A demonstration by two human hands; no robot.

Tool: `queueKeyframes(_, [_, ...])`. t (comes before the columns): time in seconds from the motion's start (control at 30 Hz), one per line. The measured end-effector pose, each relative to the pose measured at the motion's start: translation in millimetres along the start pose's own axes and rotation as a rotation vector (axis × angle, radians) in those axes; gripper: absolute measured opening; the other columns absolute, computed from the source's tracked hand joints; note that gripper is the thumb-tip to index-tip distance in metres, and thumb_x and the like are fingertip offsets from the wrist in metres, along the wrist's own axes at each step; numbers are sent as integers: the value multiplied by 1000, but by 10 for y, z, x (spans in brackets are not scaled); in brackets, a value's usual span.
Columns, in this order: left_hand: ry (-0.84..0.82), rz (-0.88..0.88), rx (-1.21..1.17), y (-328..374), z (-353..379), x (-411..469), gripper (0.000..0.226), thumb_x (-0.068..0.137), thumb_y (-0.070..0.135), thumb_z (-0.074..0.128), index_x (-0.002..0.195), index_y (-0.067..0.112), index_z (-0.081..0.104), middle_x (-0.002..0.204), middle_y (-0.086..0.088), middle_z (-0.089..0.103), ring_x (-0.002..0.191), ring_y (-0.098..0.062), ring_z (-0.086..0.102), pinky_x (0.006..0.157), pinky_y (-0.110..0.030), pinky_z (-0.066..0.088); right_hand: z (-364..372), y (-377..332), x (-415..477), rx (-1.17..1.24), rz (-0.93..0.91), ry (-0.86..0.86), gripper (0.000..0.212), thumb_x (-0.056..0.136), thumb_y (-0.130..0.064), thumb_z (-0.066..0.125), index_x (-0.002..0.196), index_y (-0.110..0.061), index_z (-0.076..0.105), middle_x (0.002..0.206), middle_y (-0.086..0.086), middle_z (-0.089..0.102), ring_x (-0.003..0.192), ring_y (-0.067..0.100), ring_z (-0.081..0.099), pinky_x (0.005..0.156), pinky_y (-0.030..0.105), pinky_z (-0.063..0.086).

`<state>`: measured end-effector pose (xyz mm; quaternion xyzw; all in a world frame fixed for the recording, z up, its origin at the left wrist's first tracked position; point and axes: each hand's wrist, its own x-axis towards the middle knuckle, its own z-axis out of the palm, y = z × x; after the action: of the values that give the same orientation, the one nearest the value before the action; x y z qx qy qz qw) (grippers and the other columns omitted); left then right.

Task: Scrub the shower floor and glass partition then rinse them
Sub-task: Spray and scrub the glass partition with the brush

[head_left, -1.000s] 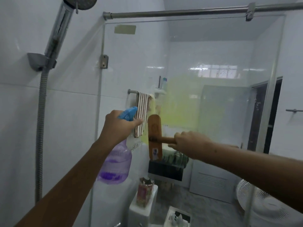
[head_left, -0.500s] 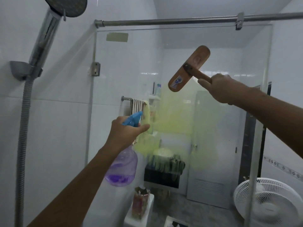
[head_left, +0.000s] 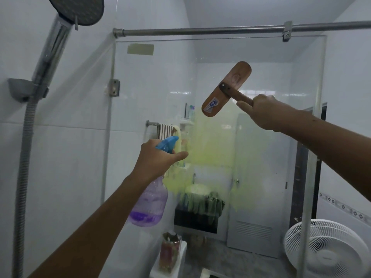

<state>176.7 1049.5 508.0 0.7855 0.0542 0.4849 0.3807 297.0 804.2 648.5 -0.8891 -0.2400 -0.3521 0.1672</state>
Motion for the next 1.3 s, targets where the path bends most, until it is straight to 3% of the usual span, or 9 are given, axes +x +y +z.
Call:
queueKeyframes(0.13, [10, -68, -36, 7, 31, 46, 41, 69, 39, 87, 85, 7, 66, 82, -18, 70, 62, -23, 65, 64, -40, 59, -24, -32, -14, -17, 4, -3, 55, 100, -63, 33, 104, -9, 46, 79, 8, 46, 61, 23, 53, 46, 31, 37])
queueKeyframes(0.33, [21, -21, -36, 120, 34, 105, 43, 70, 38, 87, 84, 3, 67, 68, -9, 64, 55, -17, 60, 57, -27, 53, -52, -71, -24, -56, -9, -10, 54, 101, -62, 33, 104, -9, 43, 79, 6, 43, 61, 22, 52, 46, 31, 37])
queueKeyframes(0.47, [60, -28, -62, 162, 59, 172, 47, 69, 41, 86, 88, 2, 67, 79, -20, 68, 66, -33, 67, 67, -47, 60, -54, -80, -5, -59, -11, -6, 51, 101, -61, 33, 104, -11, 42, 79, 6, 44, 61, 22, 52, 47, 31, 36])
queueKeyframes(0.57, [46, 1, -23, 180, 49, 187, 39, 72, 42, 85, 82, 8, 67, 76, -14, 68, 61, -20, 64, 65, -36, 58, -38, -72, 6, -60, -13, -6, 54, 101, -62, 33, 105, -9, 45, 81, 7, 45, 61, 22, 53, 47, 30, 37])
queueKeyframes(0.73, [75, -73, -20, 118, 18, 133, 36, 68, 45, 85, 74, 19, 61, 78, -16, 70, 64, -22, 66, 68, -45, 59, 152, -108, -139, 47, -43, 2, 59, 101, -62, 32, 109, -7, 54, 81, 9, 54, 65, 22, 56, 52, 32, 42])
queueKeyframes(0.93, [183, -26, 42, 4, -170, 48, 41, 77, 54, 76, 74, 17, 59, 67, -5, 63, 56, -17, 61, 52, -22, 48, 984, -233, -865, -323, -410, -288, 58, 99, -67, 30, 102, -17, 59, 75, -3, 54, 60, 13, 54, 49, 28, 42])
queueKeyframes(1.03, [186, -31, 76, -17, -233, 21, 40, 79, 49, 77, 66, 21, 52, 57, 2, 52, 47, -8, 49, 46, -13, 35, 747, -285, -431, -173, -305, -155, 56, 100, -65, 32, 94, -16, 58, 77, 5, 60, 60, 20, 57, 54, 31, 46])
queueKeyframes(1.17, [190, -52, 66, -114, -294, 16, 41, 77, 50, 78, 67, 17, 57, 65, -7, 64, 51, -11, 55, 49, -17, 41, 573, -375, -184, 40, -185, -19, 57, 101, -62, 33, 91, -11, 55, 75, 8, 58, 55, 20, 56, 49, 31, 45])
queueKeyframes(1.3, [187, -67, 81, -156, -294, -9, 40, 80, 51, 74, 79, 13, 60, 71, -8, 66, 54, -13, 61, 49, -15, 41, 1250, -558, -833, -206, -442, -265, 55, 101, -62, 31, 99, -15, 61, 73, -1, 56, 57, 13, 55, 47, 27, 42])
